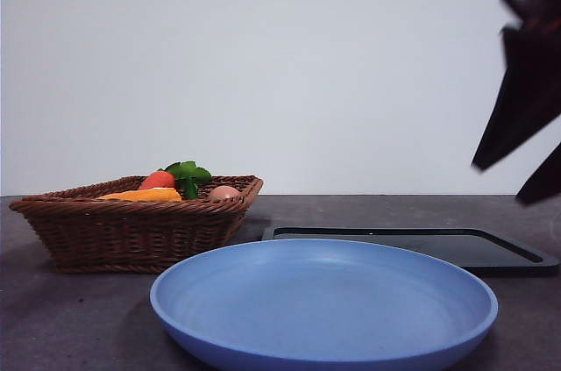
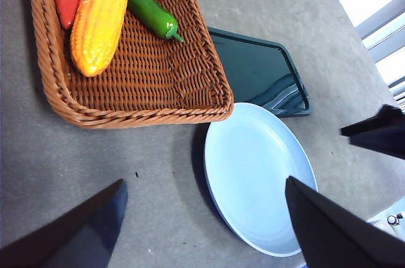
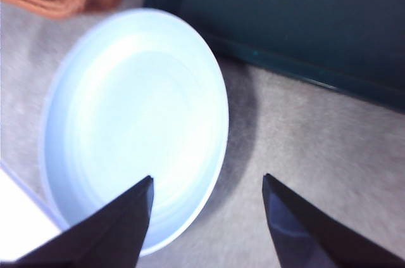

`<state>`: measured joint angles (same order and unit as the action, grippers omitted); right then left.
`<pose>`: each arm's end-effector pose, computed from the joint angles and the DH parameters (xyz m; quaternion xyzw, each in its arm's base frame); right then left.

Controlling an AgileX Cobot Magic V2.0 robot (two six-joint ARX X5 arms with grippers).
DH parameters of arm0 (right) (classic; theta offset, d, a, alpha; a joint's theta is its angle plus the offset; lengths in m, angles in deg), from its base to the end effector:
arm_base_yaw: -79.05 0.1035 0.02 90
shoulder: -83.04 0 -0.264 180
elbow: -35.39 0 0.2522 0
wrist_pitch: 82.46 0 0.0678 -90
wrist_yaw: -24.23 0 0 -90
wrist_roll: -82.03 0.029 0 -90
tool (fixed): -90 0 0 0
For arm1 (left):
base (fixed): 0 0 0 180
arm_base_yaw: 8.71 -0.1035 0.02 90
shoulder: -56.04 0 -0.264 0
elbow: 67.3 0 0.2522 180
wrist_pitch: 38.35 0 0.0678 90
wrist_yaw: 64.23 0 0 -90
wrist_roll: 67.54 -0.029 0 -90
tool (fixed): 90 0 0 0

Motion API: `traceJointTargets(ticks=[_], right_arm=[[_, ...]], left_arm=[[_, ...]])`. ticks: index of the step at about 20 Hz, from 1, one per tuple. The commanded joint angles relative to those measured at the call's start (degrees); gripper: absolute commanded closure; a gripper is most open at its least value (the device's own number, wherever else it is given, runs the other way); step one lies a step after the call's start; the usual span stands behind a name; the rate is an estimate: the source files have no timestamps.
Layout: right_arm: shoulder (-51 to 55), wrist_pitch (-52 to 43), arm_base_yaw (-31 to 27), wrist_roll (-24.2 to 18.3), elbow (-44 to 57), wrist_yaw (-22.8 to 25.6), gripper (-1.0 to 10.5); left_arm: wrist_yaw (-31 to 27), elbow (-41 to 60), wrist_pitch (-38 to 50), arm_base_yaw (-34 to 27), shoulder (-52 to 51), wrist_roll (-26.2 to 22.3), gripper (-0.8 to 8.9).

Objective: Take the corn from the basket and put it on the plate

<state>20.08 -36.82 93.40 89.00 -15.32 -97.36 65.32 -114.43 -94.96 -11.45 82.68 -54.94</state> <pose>0.1857 0.0632 0.2068 0.1214 0.4984 0.3118 0.7998 0.0939 -0.0140 0.2570 -0.2101 0.3203 -0.2666 0.8844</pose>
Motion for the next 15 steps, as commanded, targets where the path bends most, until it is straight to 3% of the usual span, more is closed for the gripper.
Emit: traceJointTargets(ticks=[1, 11, 15], right_arm=[[-5.5, -2.7, 1.4, 0.6, -1.0, 0.0, 6.6], [-20.0, -12.0, 6.6, 0.6, -1.0, 0.1, 7.6], [-20.9, -12.8, 7.0, 0.5, -1.0, 0.1, 9.5]], left_arm=[[0.5, -1.1, 0.8, 0.0, 0.3, -0.5, 4.08], [0.5, -1.1, 0.8, 0.0, 0.3, -0.5, 4.08], [0.5, -1.1, 0.9, 0.0, 0.3, -0.5, 4.09]])
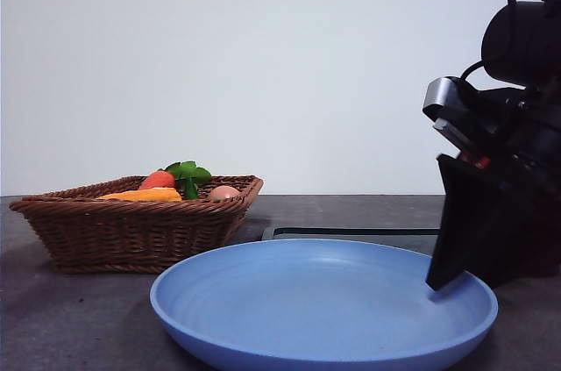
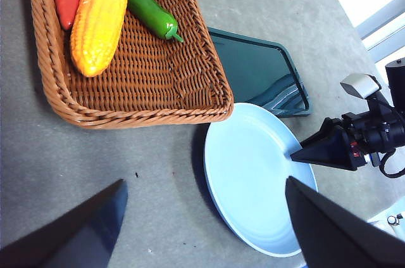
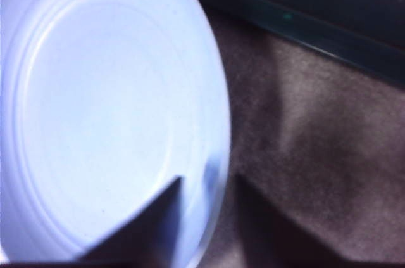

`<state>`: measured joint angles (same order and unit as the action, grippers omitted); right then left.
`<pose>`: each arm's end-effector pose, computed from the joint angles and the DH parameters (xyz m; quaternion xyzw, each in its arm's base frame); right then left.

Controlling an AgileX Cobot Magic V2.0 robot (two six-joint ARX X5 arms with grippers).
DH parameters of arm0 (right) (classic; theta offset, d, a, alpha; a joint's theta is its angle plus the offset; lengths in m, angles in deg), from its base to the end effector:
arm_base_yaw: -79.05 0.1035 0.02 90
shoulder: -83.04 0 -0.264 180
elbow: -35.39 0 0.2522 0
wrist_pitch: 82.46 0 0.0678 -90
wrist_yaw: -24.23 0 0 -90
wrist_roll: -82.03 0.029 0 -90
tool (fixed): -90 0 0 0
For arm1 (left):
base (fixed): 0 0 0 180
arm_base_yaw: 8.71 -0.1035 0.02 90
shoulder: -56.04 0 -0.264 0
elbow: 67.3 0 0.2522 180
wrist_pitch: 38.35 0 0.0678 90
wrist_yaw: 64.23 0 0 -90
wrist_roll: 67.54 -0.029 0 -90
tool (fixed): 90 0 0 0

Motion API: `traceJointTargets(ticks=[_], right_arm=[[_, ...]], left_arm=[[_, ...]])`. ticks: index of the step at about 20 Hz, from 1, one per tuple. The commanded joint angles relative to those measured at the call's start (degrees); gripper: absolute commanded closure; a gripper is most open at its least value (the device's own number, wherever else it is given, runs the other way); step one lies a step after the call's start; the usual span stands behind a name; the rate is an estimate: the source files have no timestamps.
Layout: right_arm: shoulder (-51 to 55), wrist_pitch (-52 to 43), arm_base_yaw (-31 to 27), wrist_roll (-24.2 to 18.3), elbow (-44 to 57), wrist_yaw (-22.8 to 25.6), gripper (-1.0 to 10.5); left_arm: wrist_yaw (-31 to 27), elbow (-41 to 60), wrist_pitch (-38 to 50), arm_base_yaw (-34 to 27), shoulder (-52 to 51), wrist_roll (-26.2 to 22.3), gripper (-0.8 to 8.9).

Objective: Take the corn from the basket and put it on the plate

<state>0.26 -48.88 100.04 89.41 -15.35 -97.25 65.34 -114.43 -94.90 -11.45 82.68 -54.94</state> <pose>0.2175 0.0997 0.1473 0.0980 0.5624 0.3360 0.7491 0.0939 -0.0140 0.2571 -0.2100 0.3199 -0.2669 0.8845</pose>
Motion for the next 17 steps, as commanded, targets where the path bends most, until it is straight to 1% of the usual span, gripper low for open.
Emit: traceJointTargets(ticks=[1, 5, 8, 10, 13, 17], right_arm=[[-1.1, -1.1, 0.3, 0.2, -1.0, 0.0, 9.4], [-0.3, -1.0, 0.2, 1.9, -1.0, -0.1, 9.4], [3.6, 0.9, 0.2, 2.5, -1.5, -0.2, 9.4], [7.4, 5.0, 0.2, 2.4, -2.9, -0.2, 9.4], [13.5, 10.9, 0.2, 2.3, -5.7, 0.0, 9.4], [19.5, 16.0, 0.2, 2.2, -9.8, 0.0, 9.4]], left_arm=[[0.5, -1.1, 0.9, 0.0, 0.4, -0.6, 4.09], [0.4, -1.2, 1.6, 0.0, 2.3, -0.6, 4.09], [-0.2, -3.7, 1.7, 0.2, 5.6, -1.5, 4.09], [-2.9, -7.0, 1.8, 0.9, 9.0, -3.3, 4.09], [-7.6, -12.3, 2.1, 3.6, 16.3, -6.1, 4.09], [-15.9, -18.3, 4.6, 9.7, 27.4, -8.5, 4.09]])
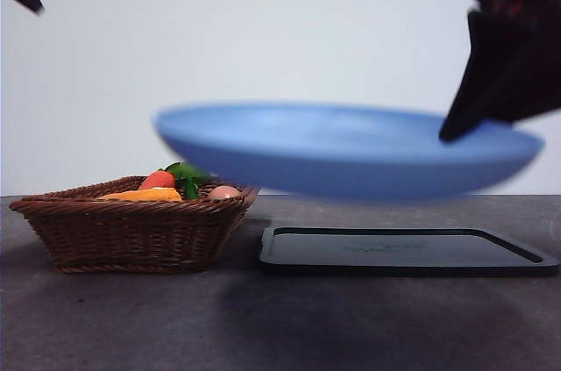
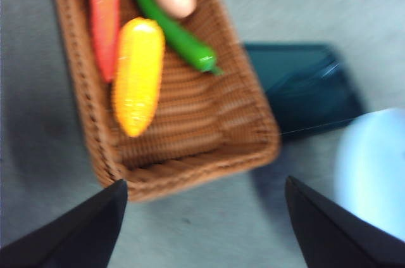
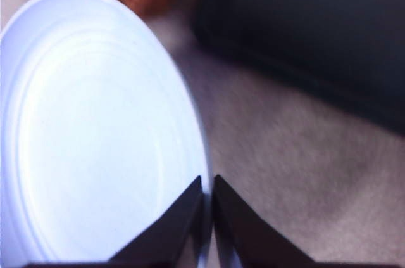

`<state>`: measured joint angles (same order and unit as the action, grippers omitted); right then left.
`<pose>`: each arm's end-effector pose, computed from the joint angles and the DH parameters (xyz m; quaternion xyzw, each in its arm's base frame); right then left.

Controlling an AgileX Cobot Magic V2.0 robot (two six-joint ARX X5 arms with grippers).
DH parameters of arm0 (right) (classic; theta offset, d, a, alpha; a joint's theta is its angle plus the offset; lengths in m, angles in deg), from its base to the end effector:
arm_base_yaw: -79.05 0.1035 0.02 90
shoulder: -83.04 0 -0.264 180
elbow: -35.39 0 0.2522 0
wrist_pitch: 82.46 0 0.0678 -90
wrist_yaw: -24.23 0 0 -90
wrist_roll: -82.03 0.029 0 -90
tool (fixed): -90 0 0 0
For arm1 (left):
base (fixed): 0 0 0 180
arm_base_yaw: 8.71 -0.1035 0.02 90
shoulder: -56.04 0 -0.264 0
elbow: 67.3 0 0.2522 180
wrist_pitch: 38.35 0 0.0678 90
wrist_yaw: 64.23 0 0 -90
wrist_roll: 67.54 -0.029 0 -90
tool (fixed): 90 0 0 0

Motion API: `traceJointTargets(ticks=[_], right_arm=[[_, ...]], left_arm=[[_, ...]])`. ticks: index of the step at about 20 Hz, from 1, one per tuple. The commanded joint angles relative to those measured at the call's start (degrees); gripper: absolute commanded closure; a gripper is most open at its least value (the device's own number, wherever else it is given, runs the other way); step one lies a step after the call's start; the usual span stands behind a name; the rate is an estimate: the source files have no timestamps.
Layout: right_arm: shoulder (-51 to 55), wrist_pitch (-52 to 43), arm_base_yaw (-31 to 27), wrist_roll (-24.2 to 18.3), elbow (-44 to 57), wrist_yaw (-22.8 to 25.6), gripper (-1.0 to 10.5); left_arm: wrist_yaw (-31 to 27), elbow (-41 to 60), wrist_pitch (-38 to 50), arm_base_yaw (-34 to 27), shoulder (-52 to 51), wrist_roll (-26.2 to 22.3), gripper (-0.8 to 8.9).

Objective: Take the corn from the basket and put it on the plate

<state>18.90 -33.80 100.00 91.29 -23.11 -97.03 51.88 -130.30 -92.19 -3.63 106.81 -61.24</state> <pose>0.1906 0.0891 0.2411 0.1054 0.4846 0.3536 0.7931 0.1679 -0.0277 0.2991 -0.1142 0.3625 -0.2317 0.8955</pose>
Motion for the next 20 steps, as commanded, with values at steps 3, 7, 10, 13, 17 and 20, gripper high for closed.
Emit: traceJointTargets(ticks=[3, 7, 10, 13, 17, 20], right_arm=[[4.3, 3.0, 0.2, 0.4, -3.7, -0.2, 9.4], [8.4, 5.4, 0.2, 0.6, -4.0, -0.2, 9.4], [10.9, 6.4, 0.2, 1.0, -4.0, 0.3, 9.4], [12.4, 7.1, 0.2, 1.3, -4.0, 1.5, 9.4], [12.7, 8.0, 0.2, 1.3, -4.0, 1.8, 9.4], [12.7, 8.0, 0.2, 1.2, -4.0, 3.0, 9.4]], left_arm=[[-8.9, -7.2, 4.2, 6.6, 12.0, -3.8, 4.09], [-17.8, -14.1, 5.2, 11.2, 24.4, -5.9, 4.09], [-19.5, -18.7, 5.4, 12.6, 33.0, -7.5, 4.09], [-21.7, -22.8, 5.4, 13.7, 40.8, -9.5, 4.09], [-23.5, -26.0, 5.5, 14.3, 48.4, -11.4, 4.09], [-25.3, -26.3, 6.9, 14.6, 52.0, -12.3, 4.09]])
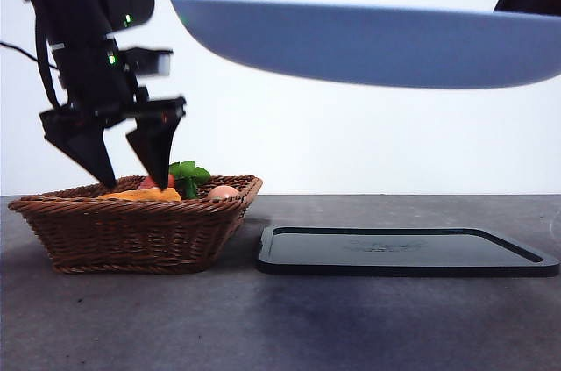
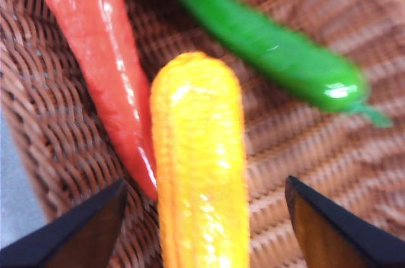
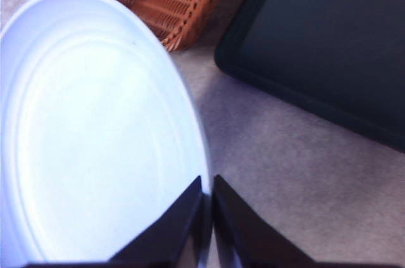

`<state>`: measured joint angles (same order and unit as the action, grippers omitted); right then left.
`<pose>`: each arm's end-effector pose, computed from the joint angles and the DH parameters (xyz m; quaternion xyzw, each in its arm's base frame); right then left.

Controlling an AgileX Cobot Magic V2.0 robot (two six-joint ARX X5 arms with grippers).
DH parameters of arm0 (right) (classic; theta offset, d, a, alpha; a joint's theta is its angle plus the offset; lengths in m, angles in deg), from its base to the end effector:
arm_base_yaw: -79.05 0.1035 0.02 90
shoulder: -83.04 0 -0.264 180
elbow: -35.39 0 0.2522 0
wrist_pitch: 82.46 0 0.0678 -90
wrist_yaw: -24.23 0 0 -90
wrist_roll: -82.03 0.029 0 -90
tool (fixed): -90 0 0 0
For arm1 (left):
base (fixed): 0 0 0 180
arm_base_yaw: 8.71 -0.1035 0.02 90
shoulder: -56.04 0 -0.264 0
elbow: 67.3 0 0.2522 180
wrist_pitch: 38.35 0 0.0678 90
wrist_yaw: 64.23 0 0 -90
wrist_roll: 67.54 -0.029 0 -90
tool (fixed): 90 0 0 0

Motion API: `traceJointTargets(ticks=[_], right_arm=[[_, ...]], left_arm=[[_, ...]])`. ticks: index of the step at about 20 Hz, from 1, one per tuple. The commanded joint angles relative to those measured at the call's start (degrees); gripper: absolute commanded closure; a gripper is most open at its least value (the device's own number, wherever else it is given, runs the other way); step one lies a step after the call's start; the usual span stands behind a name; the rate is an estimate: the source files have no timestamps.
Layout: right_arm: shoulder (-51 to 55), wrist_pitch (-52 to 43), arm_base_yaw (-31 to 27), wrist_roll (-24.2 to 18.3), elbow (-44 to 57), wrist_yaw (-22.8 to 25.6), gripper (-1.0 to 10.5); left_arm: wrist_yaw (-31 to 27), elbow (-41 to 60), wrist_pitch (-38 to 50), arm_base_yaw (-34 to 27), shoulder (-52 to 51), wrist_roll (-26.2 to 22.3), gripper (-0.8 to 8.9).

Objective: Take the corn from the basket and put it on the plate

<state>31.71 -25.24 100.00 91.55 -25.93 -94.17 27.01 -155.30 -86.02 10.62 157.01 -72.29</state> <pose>0.1508 0.0725 0.2849 0.0950 0.4301 0.3480 0.8276 0.3428 -0.1209 0.2217 0.1145 0.4917 -0.1747 0.8453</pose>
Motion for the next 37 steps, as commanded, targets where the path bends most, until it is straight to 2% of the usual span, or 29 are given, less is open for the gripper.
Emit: traceJointTargets(ticks=[1, 7, 16, 21, 24, 30, 35, 37], right_arm=[[-0.2, -0.5, 0.2, 1.0, -1.2, 0.1, 9.4], [-0.2, -0.6, 0.2, 1.0, -1.2, 0.5, 9.4], [-0.2, -0.7, 0.2, 0.9, -1.2, 1.7, 9.4], [-0.2, -0.7, 0.2, 0.9, -1.2, 1.7, 9.4], [-0.2, -0.8, 0.2, 0.9, -1.2, 1.7, 9.4], [-0.3, -0.8, 0.2, 1.0, -1.2, 3.8, 9.4], [-3.3, -1.3, 0.1, 0.9, -1.2, 9.4, 9.4], [-6.5, -2.9, -0.2, 0.9, -1.2, 9.1, 9.4]], left_arm=[[-0.5, -1.2, 0.9, 0.4, 2.5, -1.3, 4.09], [-1.8, -1.2, 2.2, 1.4, 5.0, -1.2, 4.14], [-3.1, -1.2, 0.3, 2.4, 5.6, -0.3, 5.02], [-3.5, -1.2, -1.3, 2.4, 5.6, 0.0, 5.79], [-3.5, -1.2, -1.6, 2.4, 5.6, 1.4, 6.63], [-3.4, -1.3, -1.9, 2.4, 3.3, 3.3, 6.63], [0.4, -1.4, -2.5, 2.5, -4.6, 5.3, 6.63], [3.5, -1.4, -2.7, 3.1, -8.7, 6.0, 6.63]])
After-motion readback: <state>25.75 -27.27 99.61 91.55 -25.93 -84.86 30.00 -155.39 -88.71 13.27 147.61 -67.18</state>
